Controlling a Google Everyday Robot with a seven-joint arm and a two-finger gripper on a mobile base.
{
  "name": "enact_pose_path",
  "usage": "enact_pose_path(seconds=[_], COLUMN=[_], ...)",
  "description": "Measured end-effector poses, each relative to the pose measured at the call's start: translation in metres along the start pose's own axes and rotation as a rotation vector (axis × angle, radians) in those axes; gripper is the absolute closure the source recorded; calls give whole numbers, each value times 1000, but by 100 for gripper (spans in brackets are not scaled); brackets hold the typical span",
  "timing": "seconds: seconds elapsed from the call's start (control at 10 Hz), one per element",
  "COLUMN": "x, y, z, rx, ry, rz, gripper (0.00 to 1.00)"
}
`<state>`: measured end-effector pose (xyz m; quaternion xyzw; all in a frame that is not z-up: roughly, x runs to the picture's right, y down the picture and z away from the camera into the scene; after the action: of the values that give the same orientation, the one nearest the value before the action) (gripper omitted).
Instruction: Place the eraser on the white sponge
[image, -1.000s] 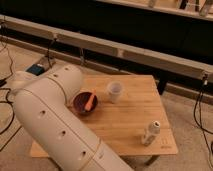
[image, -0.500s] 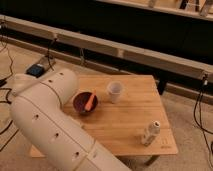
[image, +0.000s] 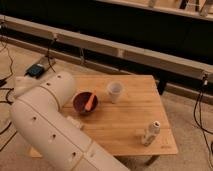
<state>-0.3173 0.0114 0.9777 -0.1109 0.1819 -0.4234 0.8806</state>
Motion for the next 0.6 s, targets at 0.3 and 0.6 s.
enact_pose_path(seconds=[0.3, 0.6], x=[-5, -10], y=[-10, -16], z=[2, 6], rx=[11, 12], ry=[11, 13], rz=[-76, -125], gripper=[35, 35])
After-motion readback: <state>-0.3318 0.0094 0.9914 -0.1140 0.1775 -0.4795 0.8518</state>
